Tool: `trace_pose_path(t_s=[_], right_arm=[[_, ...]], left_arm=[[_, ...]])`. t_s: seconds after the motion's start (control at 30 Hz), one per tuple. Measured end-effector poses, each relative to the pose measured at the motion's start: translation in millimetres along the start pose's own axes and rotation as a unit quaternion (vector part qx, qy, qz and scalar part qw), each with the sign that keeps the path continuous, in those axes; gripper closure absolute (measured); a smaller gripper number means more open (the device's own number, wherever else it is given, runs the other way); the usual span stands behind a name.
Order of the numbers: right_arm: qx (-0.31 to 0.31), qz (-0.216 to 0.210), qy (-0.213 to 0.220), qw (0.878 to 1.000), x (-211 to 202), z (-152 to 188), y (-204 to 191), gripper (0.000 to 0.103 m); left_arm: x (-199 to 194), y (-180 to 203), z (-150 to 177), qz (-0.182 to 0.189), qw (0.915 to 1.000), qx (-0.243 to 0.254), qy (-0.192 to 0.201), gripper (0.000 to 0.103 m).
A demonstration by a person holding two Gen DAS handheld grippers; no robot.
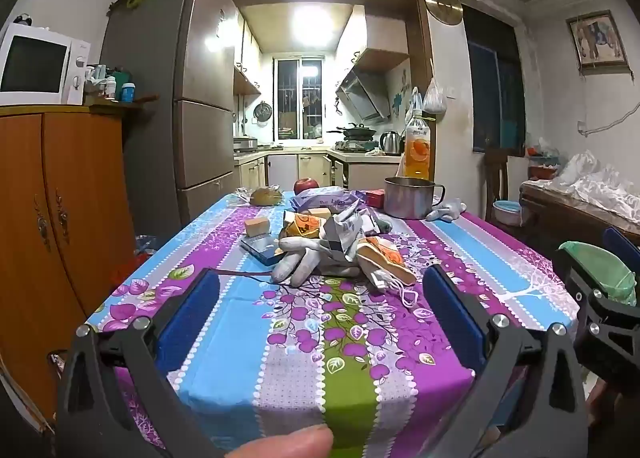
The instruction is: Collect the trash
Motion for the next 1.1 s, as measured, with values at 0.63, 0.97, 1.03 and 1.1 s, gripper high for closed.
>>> trace_pose_path(t_s=[0.63, 0.97, 1.03, 1.1], right_arm=[[-0.001, -0.002, -0.002, 1.000, 1, 7, -4, 0.005], [-0.004, -0.005, -0.008, 1.000, 5, 10, -5, 0.005], [-0.005, -0.006, -0.009, 1.000, 5, 10, -6, 0.005], [-0.007, -0.008, -0.010, 1.000, 6, 10, -6, 0.005]], left_arm=[[7, -1, 5, 0.000, 0.9999, -0.007, -0.008, 0.005], [10, -2, 9, 0.000, 0.9999, -0.006, -0.009, 0.005], [10, -2, 8, 0.000, 0.9999, -0.006, -0.010, 0.005], [10, -2, 9, 0.000, 0.9999, -0.006, -0.010, 0.005]])
Point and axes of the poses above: each gripper's, at about its wrist camera, not at the fingertips, and x roughly the way its jaws point, y to its right, z to its underside, the point moved 10 cm from there along x, roughly the way its jaws point, and after that the axes turned 12 degrees about z, right-handed, at the moved point
